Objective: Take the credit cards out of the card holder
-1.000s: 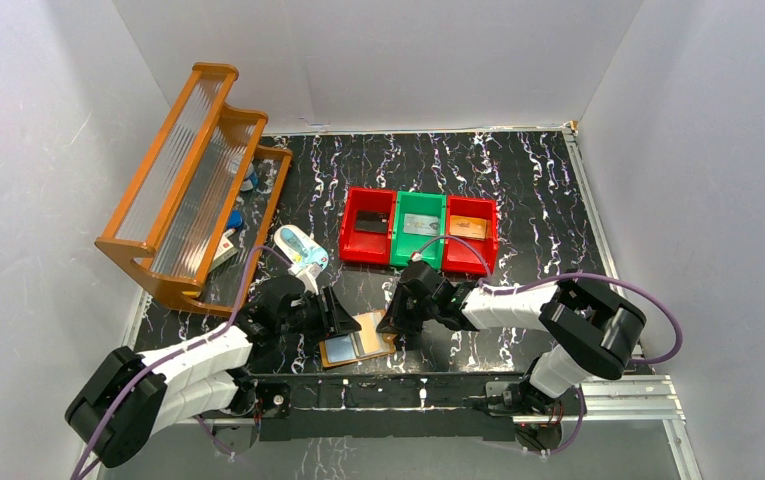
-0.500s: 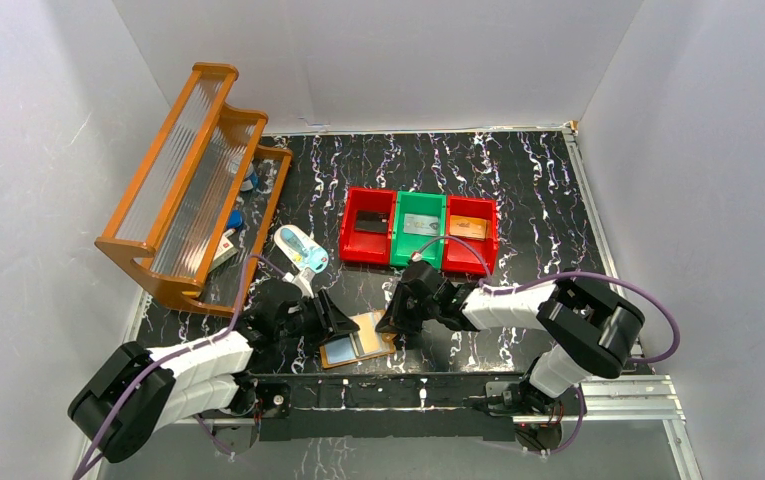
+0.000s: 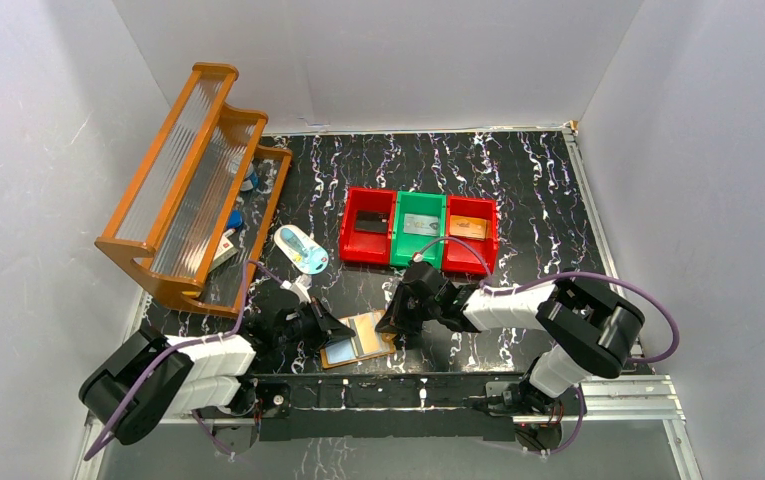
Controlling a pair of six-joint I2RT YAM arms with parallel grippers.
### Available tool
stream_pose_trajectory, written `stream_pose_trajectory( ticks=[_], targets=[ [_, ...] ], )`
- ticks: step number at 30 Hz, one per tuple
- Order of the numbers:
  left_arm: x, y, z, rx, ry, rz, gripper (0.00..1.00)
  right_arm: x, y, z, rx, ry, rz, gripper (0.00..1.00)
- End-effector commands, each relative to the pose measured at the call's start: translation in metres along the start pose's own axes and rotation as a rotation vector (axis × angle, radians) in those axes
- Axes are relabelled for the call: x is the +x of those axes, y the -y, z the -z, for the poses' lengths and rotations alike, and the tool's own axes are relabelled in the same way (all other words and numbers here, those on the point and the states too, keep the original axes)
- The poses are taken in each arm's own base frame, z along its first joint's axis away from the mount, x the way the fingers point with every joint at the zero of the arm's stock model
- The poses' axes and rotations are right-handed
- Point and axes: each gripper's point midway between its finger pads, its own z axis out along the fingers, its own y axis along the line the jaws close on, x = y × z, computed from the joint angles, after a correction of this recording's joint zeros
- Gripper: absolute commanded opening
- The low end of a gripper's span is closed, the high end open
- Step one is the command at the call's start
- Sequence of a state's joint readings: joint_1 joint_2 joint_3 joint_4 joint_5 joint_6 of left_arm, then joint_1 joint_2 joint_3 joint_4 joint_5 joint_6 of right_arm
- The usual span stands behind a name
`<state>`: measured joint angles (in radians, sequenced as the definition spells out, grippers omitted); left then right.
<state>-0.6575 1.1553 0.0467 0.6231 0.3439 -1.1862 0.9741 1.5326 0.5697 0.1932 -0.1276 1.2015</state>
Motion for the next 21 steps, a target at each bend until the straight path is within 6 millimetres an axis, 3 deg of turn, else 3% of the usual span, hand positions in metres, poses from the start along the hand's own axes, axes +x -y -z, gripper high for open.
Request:
stream_pose_trajectory(
  ticks=[1, 13, 16, 21],
  targets=[
    [0.002, -0.007, 0.002, -0.02, 0.006, -0.003, 0.0, 0.018, 0.088, -0.003, 0.288, -0.029, -0.006, 0.13],
    [0.001, -0.014, 0.012, -0.052, 0.029, -0.024, 0.0, 0.016, 0.086, -0.002, 0.289, -0.024, 0.007, 0.13],
    [0.002, -0.013, 0.012, -0.048, 0.024, -0.028, 0.0, 0.01, 0.068, 0.001, 0.244, -0.012, 0.052, 0.13],
    [0.003, -0.012, 0.01, -0.047, 0.012, -0.032, 0.0, -0.008, 0.019, 0.014, 0.132, 0.021, 0.177, 0.17]
  ],
)
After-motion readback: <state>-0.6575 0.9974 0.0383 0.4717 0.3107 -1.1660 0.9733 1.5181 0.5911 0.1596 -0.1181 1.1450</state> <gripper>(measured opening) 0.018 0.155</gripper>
